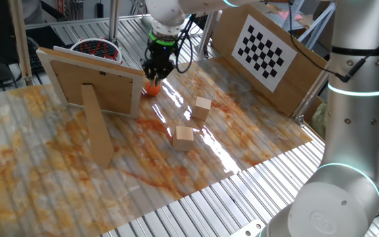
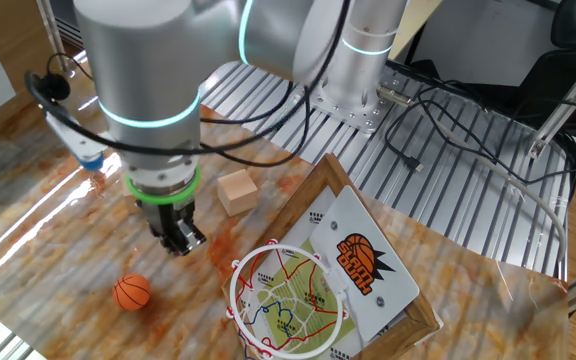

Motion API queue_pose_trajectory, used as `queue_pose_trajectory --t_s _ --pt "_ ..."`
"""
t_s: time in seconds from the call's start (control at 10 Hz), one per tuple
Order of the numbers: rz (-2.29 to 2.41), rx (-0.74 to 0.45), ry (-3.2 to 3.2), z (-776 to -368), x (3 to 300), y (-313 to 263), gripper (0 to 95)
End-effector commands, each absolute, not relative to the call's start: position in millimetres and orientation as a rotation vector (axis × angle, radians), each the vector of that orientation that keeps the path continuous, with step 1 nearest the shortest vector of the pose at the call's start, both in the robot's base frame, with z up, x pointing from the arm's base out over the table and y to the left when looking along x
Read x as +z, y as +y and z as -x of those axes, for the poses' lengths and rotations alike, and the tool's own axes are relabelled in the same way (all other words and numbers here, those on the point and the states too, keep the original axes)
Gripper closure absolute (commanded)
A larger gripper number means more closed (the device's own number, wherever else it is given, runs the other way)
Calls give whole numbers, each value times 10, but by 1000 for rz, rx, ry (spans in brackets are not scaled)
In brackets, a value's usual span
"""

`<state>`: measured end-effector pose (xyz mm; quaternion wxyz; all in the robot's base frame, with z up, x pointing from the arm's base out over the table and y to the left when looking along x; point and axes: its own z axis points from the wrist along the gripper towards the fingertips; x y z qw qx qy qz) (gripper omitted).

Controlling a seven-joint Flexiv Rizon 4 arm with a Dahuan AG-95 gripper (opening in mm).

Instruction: Grab a basketball, release it and shoot it into the basket

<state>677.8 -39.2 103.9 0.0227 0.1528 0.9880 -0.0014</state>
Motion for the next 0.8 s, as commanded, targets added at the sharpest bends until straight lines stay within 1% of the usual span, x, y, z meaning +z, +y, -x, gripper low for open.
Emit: queue_pose_trajectory --t_s 0.1,0.2,0.3,0.8 --pt "-501 1 3050 -6934 1017 -402 380" --pt "-505 5 3050 -7012 989 -428 380" --pt "-499 13 3051 -7083 949 -469 190" --pt "-445 8 3051 -7312 808 -539 190"
